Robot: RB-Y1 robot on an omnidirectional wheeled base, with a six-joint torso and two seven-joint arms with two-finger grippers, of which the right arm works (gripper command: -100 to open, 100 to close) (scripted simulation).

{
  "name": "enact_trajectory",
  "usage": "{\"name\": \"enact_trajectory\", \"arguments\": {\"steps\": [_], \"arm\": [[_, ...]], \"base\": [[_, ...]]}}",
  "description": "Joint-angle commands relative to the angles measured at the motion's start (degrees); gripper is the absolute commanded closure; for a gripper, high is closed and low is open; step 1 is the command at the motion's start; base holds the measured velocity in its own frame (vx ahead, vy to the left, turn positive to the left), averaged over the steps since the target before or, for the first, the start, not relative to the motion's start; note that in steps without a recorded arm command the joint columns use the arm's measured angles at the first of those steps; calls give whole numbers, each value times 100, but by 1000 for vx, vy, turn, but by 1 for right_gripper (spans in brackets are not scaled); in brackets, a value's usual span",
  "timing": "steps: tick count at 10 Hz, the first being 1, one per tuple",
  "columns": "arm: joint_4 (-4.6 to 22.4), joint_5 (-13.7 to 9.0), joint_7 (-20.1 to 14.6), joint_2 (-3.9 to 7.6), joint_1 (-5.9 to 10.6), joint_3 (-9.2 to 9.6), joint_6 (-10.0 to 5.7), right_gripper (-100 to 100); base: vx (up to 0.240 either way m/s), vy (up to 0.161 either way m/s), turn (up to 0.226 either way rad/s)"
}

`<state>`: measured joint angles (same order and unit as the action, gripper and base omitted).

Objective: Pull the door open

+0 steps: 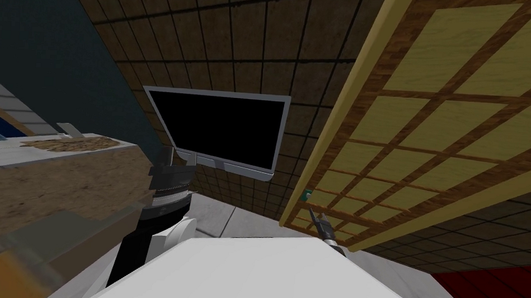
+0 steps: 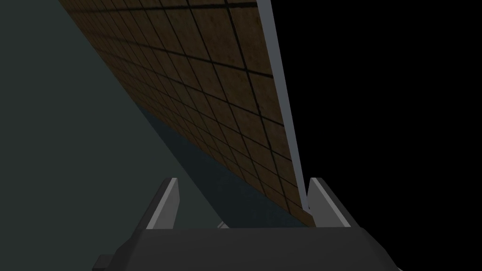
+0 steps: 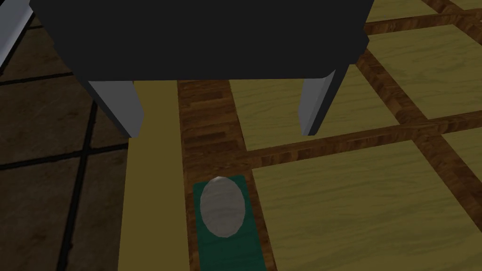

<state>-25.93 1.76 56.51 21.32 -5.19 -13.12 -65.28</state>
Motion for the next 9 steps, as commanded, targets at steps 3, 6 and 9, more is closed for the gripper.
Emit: {"name": "enact_trajectory", "arguments": {"steps": [3, 6, 9], "arm": [[-21, 103, 541, 64, -200, -44, -163, -100], [-67, 134, 664, 85, -271, -57, -180, -100], [-43, 92, 765, 53, -171, -119, -65, -100]], "base": [[6, 55, -41], [2, 34, -22], [154, -49, 65]]}}
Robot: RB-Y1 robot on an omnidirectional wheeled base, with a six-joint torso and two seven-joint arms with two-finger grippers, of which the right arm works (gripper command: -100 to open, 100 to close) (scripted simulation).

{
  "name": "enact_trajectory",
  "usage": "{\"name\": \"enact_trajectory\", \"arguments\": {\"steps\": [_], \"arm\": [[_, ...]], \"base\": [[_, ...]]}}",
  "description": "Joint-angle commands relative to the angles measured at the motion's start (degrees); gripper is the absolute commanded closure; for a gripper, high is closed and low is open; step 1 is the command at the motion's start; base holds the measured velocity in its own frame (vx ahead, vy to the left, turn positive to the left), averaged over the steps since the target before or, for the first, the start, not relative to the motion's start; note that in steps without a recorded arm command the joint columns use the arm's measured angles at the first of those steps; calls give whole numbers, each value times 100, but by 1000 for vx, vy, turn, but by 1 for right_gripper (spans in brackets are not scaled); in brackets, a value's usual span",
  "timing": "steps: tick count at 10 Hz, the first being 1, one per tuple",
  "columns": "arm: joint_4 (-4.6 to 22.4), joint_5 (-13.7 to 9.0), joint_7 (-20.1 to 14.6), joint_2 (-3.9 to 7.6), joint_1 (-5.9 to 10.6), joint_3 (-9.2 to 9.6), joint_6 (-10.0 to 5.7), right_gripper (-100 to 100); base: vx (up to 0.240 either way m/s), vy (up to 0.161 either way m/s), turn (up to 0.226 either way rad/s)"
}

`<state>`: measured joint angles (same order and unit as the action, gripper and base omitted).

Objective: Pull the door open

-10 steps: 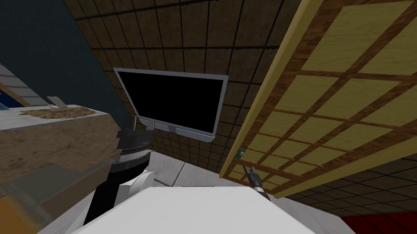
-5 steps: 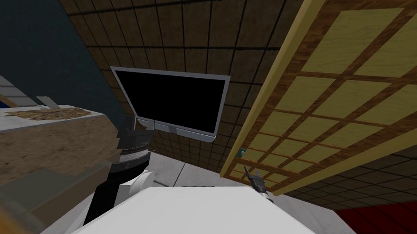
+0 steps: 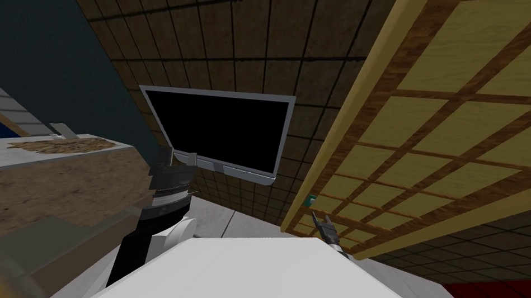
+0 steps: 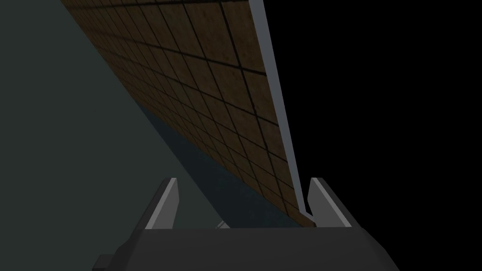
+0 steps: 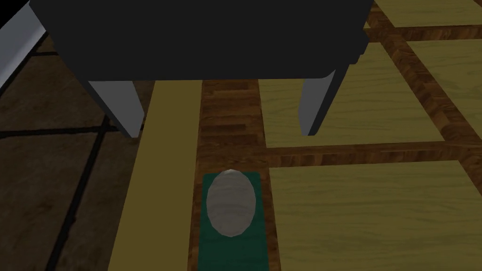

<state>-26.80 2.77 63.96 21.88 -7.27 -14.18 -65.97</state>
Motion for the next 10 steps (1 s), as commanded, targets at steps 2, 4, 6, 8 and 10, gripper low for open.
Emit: {"name": "enact_trajectory", "arguments": {"steps": [2, 4, 6, 8, 10], "arm": [[66, -41, 75, -27, 112, -56, 83, -100], [54, -44, 83, -37, 118, -61, 100, -100], [54, -44, 83, -37, 118, -61, 100, 100], [54, -44, 83, -37, 118, -61, 100, 100], [54, -44, 83, -37, 118, -61, 100, 100]], "base": [[210, -55, 70], [145, -69, 35], [-29, 18, -15], [-19, 3, 9], [0, 0, 0]]}}
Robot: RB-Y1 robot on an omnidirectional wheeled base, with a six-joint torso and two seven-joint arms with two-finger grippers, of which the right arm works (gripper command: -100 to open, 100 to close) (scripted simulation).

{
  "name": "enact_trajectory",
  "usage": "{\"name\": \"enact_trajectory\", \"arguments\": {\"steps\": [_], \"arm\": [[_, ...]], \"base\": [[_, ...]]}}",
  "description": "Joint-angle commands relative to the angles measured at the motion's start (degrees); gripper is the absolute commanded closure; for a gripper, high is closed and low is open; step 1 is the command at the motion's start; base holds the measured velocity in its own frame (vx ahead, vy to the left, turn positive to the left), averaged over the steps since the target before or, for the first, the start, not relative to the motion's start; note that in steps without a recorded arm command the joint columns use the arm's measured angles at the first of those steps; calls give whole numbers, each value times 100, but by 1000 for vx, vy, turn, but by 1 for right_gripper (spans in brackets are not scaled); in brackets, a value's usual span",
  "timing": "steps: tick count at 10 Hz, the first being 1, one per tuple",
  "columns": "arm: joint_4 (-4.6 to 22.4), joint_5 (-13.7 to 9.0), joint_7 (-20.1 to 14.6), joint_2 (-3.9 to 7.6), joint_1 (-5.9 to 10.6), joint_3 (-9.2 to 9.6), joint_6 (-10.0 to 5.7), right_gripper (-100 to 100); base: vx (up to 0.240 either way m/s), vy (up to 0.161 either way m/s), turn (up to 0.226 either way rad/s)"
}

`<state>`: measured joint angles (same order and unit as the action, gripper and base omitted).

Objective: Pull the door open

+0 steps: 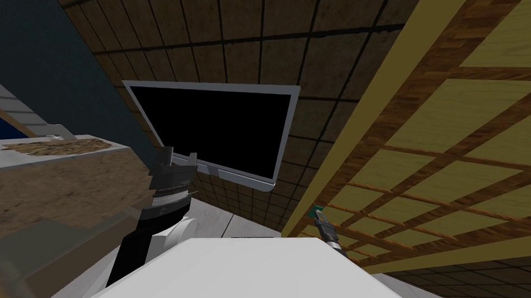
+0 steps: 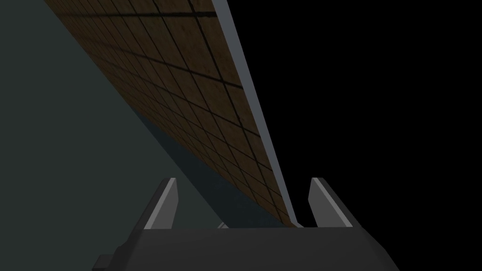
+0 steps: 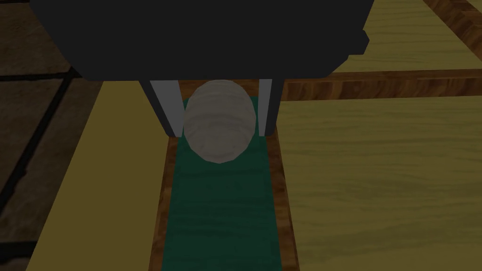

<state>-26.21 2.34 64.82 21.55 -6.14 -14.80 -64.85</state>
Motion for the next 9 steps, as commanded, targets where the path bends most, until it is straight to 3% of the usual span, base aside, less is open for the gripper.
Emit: {"name": "enact_trajectory", "arguments": {"steps": [1, 9], "arm": [[-7, -23, -162, -3, 8, 20, 10, 100], [-60, -206, -1315, -27, 67, 179, 91, 100]], "base": [[-10, -6, 6], [-28, -12, 14]]}}
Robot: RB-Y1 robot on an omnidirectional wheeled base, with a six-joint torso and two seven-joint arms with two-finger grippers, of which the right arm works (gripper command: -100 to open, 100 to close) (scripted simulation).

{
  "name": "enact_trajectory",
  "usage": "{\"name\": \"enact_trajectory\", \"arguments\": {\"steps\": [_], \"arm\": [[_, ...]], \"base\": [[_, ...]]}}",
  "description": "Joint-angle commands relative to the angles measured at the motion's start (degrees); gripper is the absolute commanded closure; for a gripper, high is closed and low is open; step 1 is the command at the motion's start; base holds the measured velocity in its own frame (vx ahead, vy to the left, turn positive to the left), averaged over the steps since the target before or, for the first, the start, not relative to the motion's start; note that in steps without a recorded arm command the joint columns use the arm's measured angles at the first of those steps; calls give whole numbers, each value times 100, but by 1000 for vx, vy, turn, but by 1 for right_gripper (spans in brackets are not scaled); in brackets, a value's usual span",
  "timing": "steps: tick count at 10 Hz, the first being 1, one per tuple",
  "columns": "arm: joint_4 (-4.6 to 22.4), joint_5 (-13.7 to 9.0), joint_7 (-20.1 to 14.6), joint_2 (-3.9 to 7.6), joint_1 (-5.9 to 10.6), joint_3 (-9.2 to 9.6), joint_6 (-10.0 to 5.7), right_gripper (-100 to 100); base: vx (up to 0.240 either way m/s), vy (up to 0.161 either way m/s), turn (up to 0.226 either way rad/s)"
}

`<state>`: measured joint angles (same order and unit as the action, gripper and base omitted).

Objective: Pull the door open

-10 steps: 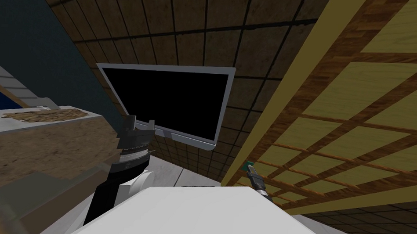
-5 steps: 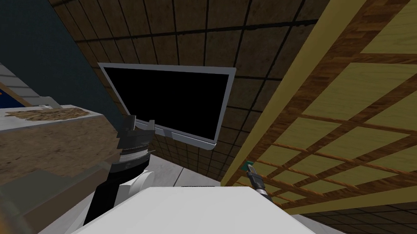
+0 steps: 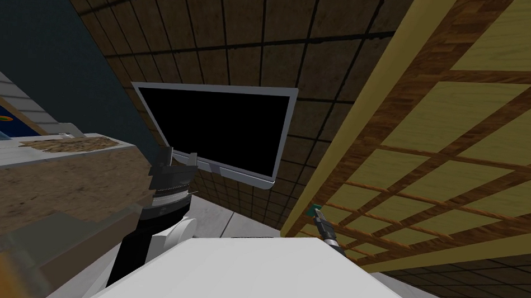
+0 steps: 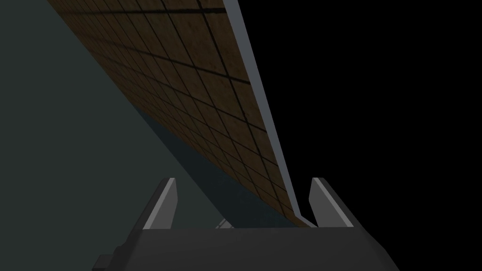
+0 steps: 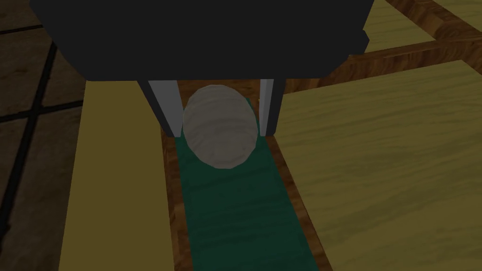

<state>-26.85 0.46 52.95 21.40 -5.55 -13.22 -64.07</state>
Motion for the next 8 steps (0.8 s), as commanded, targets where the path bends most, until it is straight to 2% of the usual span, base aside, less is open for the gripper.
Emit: {"name": "enact_trajectory", "arguments": {"steps": [1, 3, 4, 6, 7, 8], "arm": [[4, -19, -164, -12, 9, 22, 13, 100], [-15, -83, -522, -20, 29, 78, 42, 100], [-15, -83, -555, -20, 29, 78, 42, 100], [-35, -150, -908, -29, 51, 137, 72, 100], [-35, -150, -957, -29, 51, 137, 72, 100], [-47, -191, -1174, -35, 64, 172, 89, 100]], "base": [[-25, -10, 9], [-33, -15, 14], [-27, -9, 11], [-28, -10, 13], [-25, -12, 12], [-30, -15, 14]]}}
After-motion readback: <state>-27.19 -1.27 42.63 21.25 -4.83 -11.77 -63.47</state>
